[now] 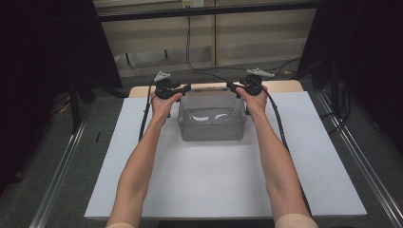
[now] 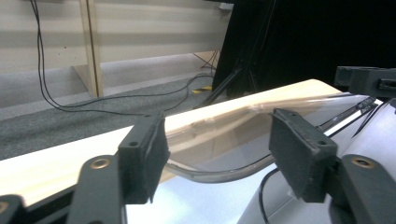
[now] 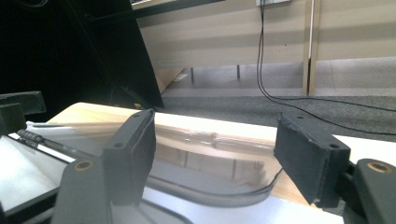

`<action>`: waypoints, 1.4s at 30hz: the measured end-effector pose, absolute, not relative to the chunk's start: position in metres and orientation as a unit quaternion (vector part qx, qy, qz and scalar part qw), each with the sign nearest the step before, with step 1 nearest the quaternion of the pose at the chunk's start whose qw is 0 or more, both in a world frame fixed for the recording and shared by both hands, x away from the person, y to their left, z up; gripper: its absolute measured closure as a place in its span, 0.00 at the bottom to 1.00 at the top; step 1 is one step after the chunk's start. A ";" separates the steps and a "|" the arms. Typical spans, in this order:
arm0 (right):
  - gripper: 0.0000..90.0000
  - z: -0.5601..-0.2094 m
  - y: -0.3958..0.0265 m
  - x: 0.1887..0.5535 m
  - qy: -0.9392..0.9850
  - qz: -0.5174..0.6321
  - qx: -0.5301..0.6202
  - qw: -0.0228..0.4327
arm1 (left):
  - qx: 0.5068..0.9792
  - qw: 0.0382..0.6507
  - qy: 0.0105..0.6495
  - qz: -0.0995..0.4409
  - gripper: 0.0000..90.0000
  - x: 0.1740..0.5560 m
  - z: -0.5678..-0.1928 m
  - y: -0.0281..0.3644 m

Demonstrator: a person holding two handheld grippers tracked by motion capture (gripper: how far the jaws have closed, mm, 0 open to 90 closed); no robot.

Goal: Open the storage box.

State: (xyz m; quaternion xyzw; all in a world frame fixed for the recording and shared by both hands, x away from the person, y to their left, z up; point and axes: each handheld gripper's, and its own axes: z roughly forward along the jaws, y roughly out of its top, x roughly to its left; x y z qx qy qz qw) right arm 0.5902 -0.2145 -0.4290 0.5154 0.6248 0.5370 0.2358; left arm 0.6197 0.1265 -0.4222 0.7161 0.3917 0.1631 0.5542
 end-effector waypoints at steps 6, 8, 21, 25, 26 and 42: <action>0.21 -0.427 -0.221 0.585 0.625 0.539 0.514 0.234 | 0.722 0.539 0.396 0.176 0.24 0.616 -0.418 0.128; 0.20 -0.427 -0.220 0.584 0.624 0.540 0.512 0.237 | 0.721 0.532 0.404 0.185 0.17 0.614 -0.415 0.129; 0.08 -0.414 -0.226 0.565 0.621 0.548 0.492 0.269 | 0.692 0.562 0.410 0.194 0.09 0.589 -0.407 0.137; 0.04 -0.410 -0.231 0.556 0.618 0.550 0.488 0.278 | 0.696 0.558 0.403 0.203 0.07 0.581 -0.402 0.139; 0.04 -0.409 -0.231 0.555 0.619 0.550 0.486 0.280 | 0.696 0.558 0.403 0.203 0.06 0.581 -0.402 0.139; 0.03 -0.402 -0.224 0.521 0.627 0.542 0.462 0.315 | 0.699 0.575 0.367 0.216 0.05 0.539 -0.396 0.147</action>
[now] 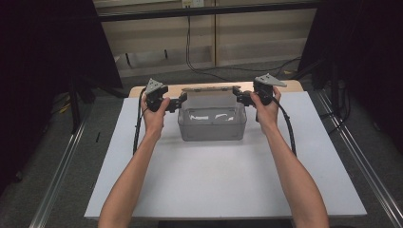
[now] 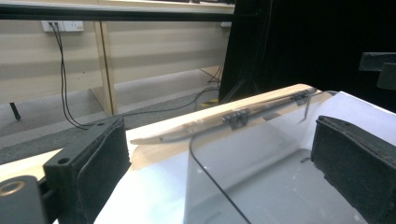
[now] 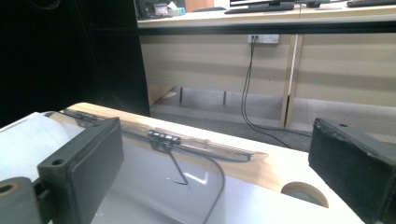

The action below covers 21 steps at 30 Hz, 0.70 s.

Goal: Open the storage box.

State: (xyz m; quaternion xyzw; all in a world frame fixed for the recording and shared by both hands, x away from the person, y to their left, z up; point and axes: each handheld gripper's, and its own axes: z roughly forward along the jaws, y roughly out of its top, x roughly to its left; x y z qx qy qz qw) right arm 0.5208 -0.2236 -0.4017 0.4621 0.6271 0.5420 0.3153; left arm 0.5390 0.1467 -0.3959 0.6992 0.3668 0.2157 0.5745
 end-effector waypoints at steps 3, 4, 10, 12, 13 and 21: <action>0.03 -0.398 -0.221 0.514 0.635 0.538 0.453 0.320 | 0.695 0.578 0.371 0.212 0.05 0.530 -0.400 0.153; 0.03 -0.395 -0.220 0.510 0.636 0.537 0.449 0.324 | 0.693 0.575 0.380 0.210 0.05 0.526 -0.403 0.156; 0.03 -0.389 -0.221 0.495 0.627 0.550 0.446 0.326 | 0.693 0.576 0.375 0.219 0.04 0.511 -0.401 0.163; 0.03 -0.388 -0.222 0.485 0.629 0.543 0.445 0.334 | 0.690 0.576 0.377 0.223 0.04 0.504 -0.399 0.166; 0.03 -0.388 -0.222 0.485 0.629 0.543 0.445 0.334 | 0.690 0.573 0.378 0.229 0.04 0.501 -0.398 0.168; 0.02 -0.385 -0.233 0.457 0.616 0.545 0.446 0.353 | 0.679 0.587 0.371 0.237 0.05 0.476 -0.392 0.175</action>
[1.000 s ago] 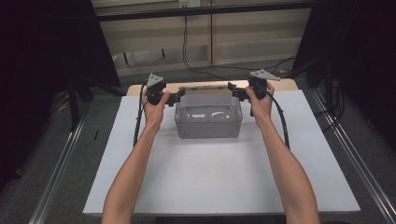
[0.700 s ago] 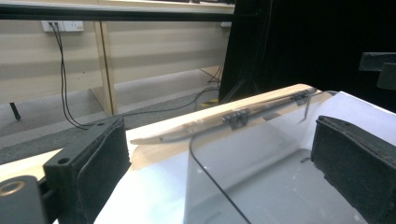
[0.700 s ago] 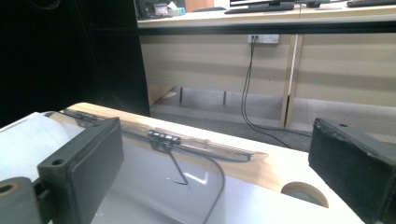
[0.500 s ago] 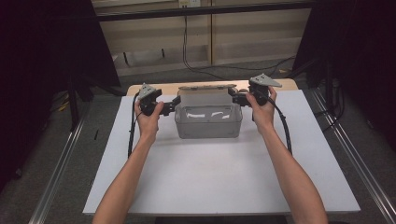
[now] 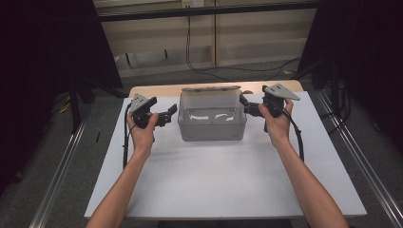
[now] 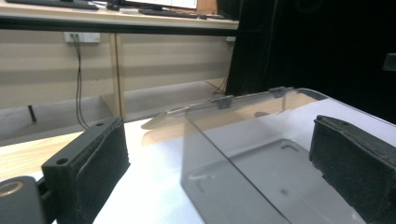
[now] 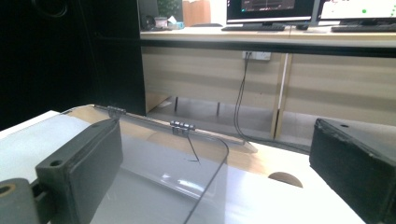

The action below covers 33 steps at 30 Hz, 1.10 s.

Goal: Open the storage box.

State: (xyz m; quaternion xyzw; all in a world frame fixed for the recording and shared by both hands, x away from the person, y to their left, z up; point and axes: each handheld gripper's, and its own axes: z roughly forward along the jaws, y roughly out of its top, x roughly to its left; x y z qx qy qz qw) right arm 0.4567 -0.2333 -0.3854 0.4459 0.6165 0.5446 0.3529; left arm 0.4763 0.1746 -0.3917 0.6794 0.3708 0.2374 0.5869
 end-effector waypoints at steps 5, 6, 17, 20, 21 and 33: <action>0.02 -0.382 -0.238 0.439 0.611 0.549 0.441 0.361 | 0.674 0.598 0.368 0.228 0.05 0.462 -0.401 0.176; 0.02 -0.382 -0.239 0.436 0.609 0.551 0.442 0.361 | 0.673 0.600 0.366 0.229 0.05 0.459 -0.402 0.176; 0.02 -0.392 -0.236 0.405 0.620 0.543 0.434 0.364 | 0.668 0.598 0.371 0.242 0.06 0.420 -0.406 0.185; 0.02 -0.394 -0.235 0.395 0.620 0.546 0.432 0.362 | 0.673 0.592 0.370 0.244 0.06 0.411 -0.407 0.188; 0.02 -0.396 -0.234 0.388 0.624 0.543 0.429 0.364 | 0.670 0.595 0.371 0.245 0.06 0.407 -0.407 0.188; 0.02 -0.405 -0.248 0.344 0.616 0.543 0.433 0.372 | 0.657 0.603 0.388 0.232 0.06 0.371 -0.415 0.210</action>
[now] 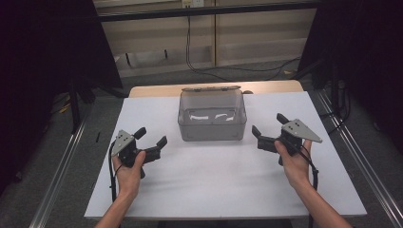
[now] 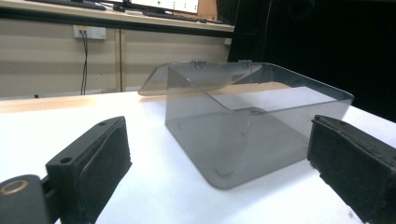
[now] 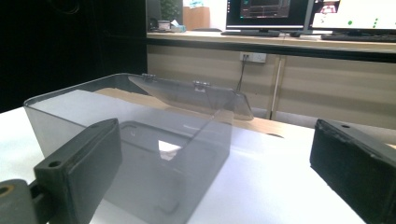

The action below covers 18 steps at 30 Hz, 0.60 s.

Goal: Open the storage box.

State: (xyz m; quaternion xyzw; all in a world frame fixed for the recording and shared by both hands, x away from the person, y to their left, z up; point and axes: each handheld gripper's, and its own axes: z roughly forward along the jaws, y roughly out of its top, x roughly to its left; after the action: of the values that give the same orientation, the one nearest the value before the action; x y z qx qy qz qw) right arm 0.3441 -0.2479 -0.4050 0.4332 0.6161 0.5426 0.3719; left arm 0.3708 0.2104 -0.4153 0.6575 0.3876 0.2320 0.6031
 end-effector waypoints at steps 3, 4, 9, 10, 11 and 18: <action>0.02 -0.407 -0.252 0.338 0.612 0.547 0.436 0.370 | 0.656 0.606 0.386 0.233 0.06 0.360 -0.419 0.215; 0.02 -0.407 -0.253 0.335 0.611 0.546 0.437 0.371 | 0.652 0.607 0.391 0.231 0.06 0.357 -0.421 0.216; 0.02 -0.414 -0.261 0.318 0.612 0.539 0.440 0.377 | 0.653 0.602 0.388 0.248 0.06 0.344 -0.421 0.224; 0.02 -0.418 -0.265 0.311 0.611 0.534 0.447 0.378 | 0.654 0.598 0.388 0.252 0.06 0.342 -0.421 0.225; 0.02 -0.418 -0.265 0.311 0.611 0.534 0.447 0.378 | 0.655 0.595 0.390 0.256 0.06 0.339 -0.422 0.227; 0.02 -0.425 -0.281 0.285 0.606 0.515 0.465 0.389 | 0.666 0.577 0.401 0.252 0.06 0.315 -0.434 0.233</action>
State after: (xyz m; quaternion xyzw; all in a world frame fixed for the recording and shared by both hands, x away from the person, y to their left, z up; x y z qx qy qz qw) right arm 0.2855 -0.2810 -0.4253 0.4647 0.6065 0.5147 0.3890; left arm 0.3146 0.2330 -0.4337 0.6657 0.4010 0.2515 0.5769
